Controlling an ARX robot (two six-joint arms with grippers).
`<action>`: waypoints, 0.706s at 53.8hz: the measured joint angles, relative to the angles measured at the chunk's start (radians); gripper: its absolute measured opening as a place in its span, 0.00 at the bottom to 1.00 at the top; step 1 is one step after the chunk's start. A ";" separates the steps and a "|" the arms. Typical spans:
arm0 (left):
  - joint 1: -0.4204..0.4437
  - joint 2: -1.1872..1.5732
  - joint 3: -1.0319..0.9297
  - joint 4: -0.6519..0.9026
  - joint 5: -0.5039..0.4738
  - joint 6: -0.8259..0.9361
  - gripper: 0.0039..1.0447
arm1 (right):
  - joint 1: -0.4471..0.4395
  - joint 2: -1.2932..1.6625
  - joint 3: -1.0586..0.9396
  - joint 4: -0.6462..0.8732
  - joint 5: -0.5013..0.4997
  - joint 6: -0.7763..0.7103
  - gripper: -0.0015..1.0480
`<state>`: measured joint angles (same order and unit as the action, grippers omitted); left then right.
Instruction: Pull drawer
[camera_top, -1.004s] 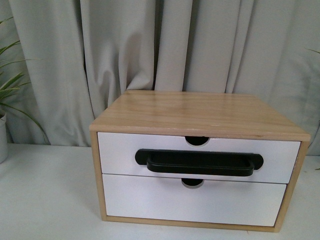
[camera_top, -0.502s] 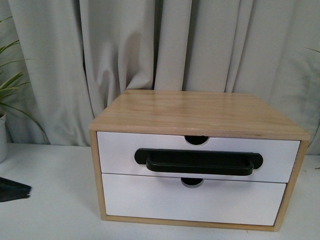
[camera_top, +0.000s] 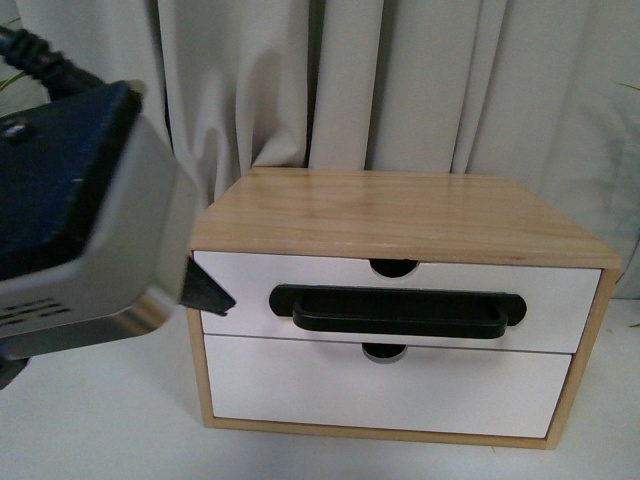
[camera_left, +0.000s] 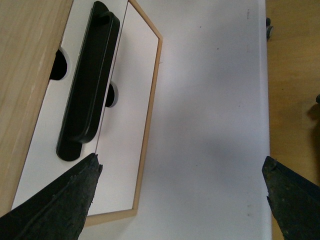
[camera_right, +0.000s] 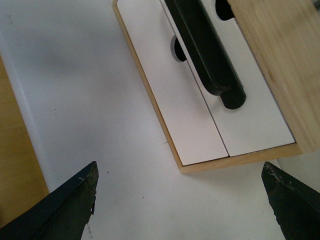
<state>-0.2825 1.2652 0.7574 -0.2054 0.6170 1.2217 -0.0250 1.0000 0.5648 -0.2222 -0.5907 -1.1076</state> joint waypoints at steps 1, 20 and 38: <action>-0.003 0.005 0.004 0.000 -0.004 0.004 0.94 | 0.001 0.005 0.001 0.000 0.001 -0.006 0.91; -0.126 0.177 0.127 0.063 -0.059 -0.008 0.94 | 0.046 0.156 0.084 0.056 0.027 -0.062 0.91; -0.146 0.266 0.204 0.067 -0.129 -0.011 0.94 | 0.098 0.288 0.159 0.095 0.089 -0.074 0.91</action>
<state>-0.4286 1.5311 0.9619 -0.1383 0.4885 1.2110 0.0731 1.2881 0.7239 -0.1268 -0.5014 -1.1812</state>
